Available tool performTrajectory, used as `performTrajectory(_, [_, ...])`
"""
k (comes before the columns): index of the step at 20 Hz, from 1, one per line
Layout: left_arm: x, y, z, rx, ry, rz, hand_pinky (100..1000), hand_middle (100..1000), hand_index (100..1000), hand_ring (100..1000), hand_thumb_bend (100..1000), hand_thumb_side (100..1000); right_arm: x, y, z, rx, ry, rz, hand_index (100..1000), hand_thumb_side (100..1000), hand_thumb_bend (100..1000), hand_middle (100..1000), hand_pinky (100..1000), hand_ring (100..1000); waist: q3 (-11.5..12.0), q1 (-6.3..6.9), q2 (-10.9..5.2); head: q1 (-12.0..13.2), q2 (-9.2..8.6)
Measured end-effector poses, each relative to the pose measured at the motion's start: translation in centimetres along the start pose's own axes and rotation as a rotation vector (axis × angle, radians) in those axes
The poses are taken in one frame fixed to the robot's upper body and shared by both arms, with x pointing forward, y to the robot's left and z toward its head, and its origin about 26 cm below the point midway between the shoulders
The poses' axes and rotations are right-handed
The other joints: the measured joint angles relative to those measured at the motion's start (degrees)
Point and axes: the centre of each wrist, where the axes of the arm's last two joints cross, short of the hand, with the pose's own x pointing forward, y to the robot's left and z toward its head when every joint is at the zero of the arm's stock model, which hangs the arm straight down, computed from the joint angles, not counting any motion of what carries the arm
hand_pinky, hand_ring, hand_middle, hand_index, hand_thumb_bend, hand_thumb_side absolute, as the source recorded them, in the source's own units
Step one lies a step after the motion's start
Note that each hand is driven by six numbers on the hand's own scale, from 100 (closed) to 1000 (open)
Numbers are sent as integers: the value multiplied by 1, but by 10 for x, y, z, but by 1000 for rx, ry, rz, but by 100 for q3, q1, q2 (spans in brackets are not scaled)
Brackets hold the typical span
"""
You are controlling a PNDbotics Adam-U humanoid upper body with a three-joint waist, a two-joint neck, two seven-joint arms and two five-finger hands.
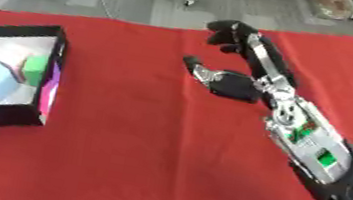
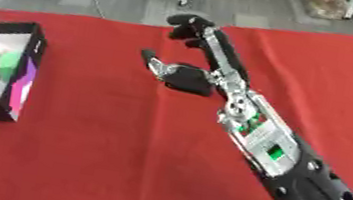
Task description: Pick up the objects with one hand, pass them to the other hand, and then place them into the box on the other side of the table.
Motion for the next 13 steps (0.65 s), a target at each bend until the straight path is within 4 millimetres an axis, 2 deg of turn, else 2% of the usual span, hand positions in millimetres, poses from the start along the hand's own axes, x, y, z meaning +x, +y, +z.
performTrajectory(3, [-8, -7, 14, 57, -26, 161, 820, 718, 847, 703, 385, 744, -5, -23, 4, -97, 53, -28, 794, 235, 440, 713, 806, 841, -15, 0, 0, -17, -4])
performTrajectory(8, [-18, -26, 32, 104, -64, 309, 822, 735, 850, 711, 384, 725, -16, -54, 13, -261, 128, -97, 810, 264, 419, 745, 809, 869, -43, 0, 0, -49, -41])
performTrajectory(12, [-18, -33, 36, 119, -90, 337, 822, 735, 850, 711, 384, 725, -20, -65, 16, -324, 148, -135, 810, 264, 419, 745, 809, 869, -48, 0, 0, -65, -41])
performTrajectory(13, [-18, -33, 36, 120, -92, 339, 822, 735, 850, 712, 375, 712, -20, -65, 16, -328, 151, -140, 838, 327, 361, 770, 809, 891, -48, 0, 0, -69, -41])
